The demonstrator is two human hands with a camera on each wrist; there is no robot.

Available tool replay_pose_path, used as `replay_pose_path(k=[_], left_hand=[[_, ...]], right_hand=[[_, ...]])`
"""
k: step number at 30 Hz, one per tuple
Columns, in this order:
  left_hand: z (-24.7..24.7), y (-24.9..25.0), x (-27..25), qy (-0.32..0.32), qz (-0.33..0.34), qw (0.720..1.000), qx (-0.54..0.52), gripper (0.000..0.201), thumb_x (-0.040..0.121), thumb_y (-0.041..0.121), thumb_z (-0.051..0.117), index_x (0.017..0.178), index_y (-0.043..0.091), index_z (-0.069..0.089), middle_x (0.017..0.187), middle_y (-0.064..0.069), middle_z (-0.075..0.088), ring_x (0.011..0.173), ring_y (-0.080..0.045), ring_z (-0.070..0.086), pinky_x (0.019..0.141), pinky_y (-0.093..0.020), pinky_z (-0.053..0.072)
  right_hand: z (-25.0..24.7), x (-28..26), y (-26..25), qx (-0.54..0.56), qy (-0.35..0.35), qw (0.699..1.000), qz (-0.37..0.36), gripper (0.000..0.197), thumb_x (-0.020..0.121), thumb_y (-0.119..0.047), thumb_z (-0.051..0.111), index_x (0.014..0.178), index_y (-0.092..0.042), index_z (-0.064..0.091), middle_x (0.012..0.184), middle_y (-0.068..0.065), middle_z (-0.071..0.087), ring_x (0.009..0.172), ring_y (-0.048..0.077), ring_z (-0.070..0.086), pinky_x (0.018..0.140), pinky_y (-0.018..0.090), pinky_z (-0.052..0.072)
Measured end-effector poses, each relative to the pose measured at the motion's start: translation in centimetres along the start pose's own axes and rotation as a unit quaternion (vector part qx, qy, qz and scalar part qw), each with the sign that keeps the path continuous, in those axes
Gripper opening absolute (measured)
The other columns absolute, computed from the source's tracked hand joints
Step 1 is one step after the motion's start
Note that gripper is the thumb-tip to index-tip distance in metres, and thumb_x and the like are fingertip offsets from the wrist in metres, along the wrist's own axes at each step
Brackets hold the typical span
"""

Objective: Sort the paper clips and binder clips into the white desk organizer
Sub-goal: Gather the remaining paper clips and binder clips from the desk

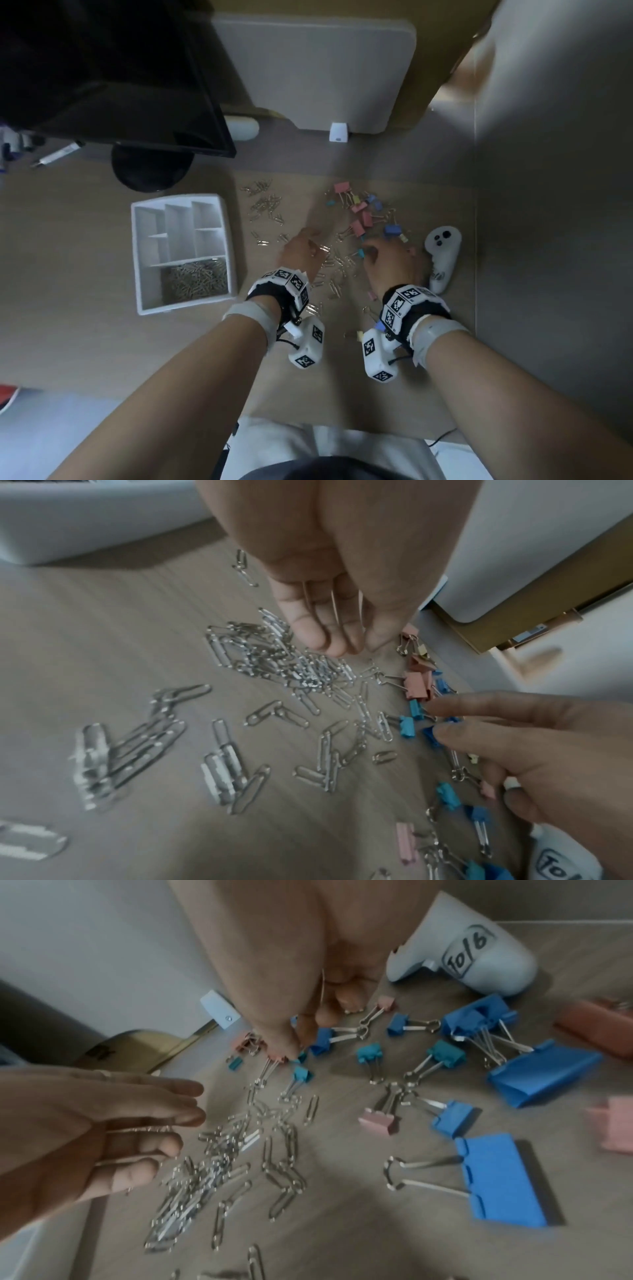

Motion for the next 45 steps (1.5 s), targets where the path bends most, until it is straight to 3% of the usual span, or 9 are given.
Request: replay_pose_path(k=[3, 7, 16, 22, 25, 29, 34, 41, 45], left_hand=[[0.2, -1.4, -1.0, -0.006, 0.009, 1.000, 0.026, 0.035, 0.089, 0.019, 0.055, 0.123, 0.026, 0.062, 0.111, -0.003, 0.068, 0.103, -0.023, 0.063, 0.091, -0.030, 0.049], [0.4, -2.1, -0.6, -0.019, 0.050, 0.995, 0.080, 0.033, 0.089, 0.019, 0.057, 0.119, 0.031, 0.065, 0.123, 0.000, 0.058, 0.103, -0.019, 0.063, 0.094, -0.029, 0.048], [0.6, -0.3, 2.3, -0.089, 0.135, 0.960, 0.227, 0.036, 0.094, 0.028, 0.053, 0.129, 0.024, 0.054, 0.123, -0.011, 0.046, 0.095, -0.035, 0.062, 0.081, -0.040, 0.052], [0.0, -0.5, 2.3, -0.145, 0.161, 0.930, 0.297, 0.042, 0.098, 0.032, 0.042, 0.137, 0.050, 0.042, 0.118, -0.009, 0.046, 0.100, -0.033, 0.060, 0.086, -0.042, 0.052], [-0.3, -0.2, 2.0, -0.137, 0.162, 0.928, 0.306, 0.043, 0.096, 0.027, 0.045, 0.137, 0.039, 0.044, 0.119, -0.009, 0.049, 0.102, -0.032, 0.059, 0.084, -0.042, 0.052], [0.3, 0.2, 2.1, -0.144, 0.135, 0.915, 0.351, 0.036, 0.093, 0.018, 0.051, 0.128, 0.014, 0.049, 0.124, -0.013, 0.044, 0.102, -0.034, 0.058, 0.085, -0.044, 0.052], [1.3, 0.6, 1.9, -0.153, 0.156, 0.906, 0.363, 0.042, 0.094, 0.017, 0.051, 0.136, 0.018, 0.047, 0.120, -0.016, 0.043, 0.105, -0.040, 0.056, 0.087, -0.046, 0.052], [-0.1, -2.1, 0.3, -0.180, 0.165, 0.907, 0.344, 0.066, 0.092, 0.020, 0.053, 0.147, 0.044, 0.025, 0.126, -0.013, 0.038, 0.108, -0.037, 0.052, 0.087, -0.043, 0.049], [-1.0, -3.0, 0.3, -0.163, 0.186, 0.924, 0.294, 0.062, 0.090, 0.015, 0.056, 0.144, 0.040, 0.036, 0.125, -0.009, 0.040, 0.108, -0.034, 0.054, 0.091, -0.042, 0.050]], right_hand=[[1.8, 0.1, 0.0, -0.019, -0.024, 1.000, -0.008, 0.024, 0.096, -0.023, 0.055, 0.112, -0.032, 0.069, 0.106, 0.005, 0.068, 0.089, 0.027, 0.065, 0.069, 0.033, 0.050], [1.3, 0.6, 0.5, -0.082, 0.007, 0.996, 0.014, 0.021, 0.094, -0.033, 0.059, 0.112, -0.038, 0.070, 0.114, -0.003, 0.064, 0.097, 0.020, 0.063, 0.071, 0.028, 0.032], [0.3, 2.3, 0.1, -0.136, 0.006, 0.988, 0.075, 0.015, 0.095, -0.027, 0.057, 0.100, -0.031, 0.070, 0.097, 0.001, 0.070, 0.088, 0.024, 0.066, 0.071, 0.029, 0.039], [-0.7, 1.3, -0.4, -0.083, 0.073, 0.988, 0.112, 0.012, 0.090, -0.036, 0.062, 0.096, -0.025, 0.060, 0.080, 0.008, 0.066, 0.075, 0.031, 0.061, 0.073, 0.041, 0.054], [-0.1, 0.2, -1.5, -0.074, 0.045, 0.993, 0.078, 0.015, 0.093, -0.031, 0.054, 0.101, -0.023, 0.063, 0.078, 0.005, 0.069, 0.068, 0.027, 0.058, 0.067, 0.033, 0.039], [1.8, -0.7, -1.6, 0.008, -0.002, 0.997, 0.080, 0.026, 0.090, -0.022, 0.055, 0.114, -0.021, 0.066, 0.102, 0.006, 0.070, 0.095, 0.031, 0.065, 0.069, 0.031, 0.046], [4.1, -0.5, -1.9, 0.068, -0.018, 0.994, 0.084, 0.021, 0.087, -0.015, 0.061, 0.108, -0.012, 0.065, 0.097, 0.008, 0.067, 0.091, 0.030, 0.063, 0.068, 0.027, 0.036], [5.9, -1.7, -5.3, 0.149, -0.044, 0.985, 0.073, 0.017, 0.085, -0.009, 0.059, 0.094, -0.019, 0.069, 0.080, -0.004, 0.063, 0.077, 0.021, 0.060, 0.073, 0.030, 0.050], [4.7, -1.6, -4.0, 0.128, 0.026, 0.985, 0.114, 0.023, 0.090, -0.012, 0.056, 0.106, -0.016, 0.072, 0.101, 0.007, 0.071, 0.092, 0.029, 0.065, 0.073, 0.027, 0.045]])
Point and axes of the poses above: each hand's wrist, its own x-axis towards the middle knuckle, its own z-axis out of the palm, y = z × x, the point moved 5 cm from there along x, towards the middle knuckle
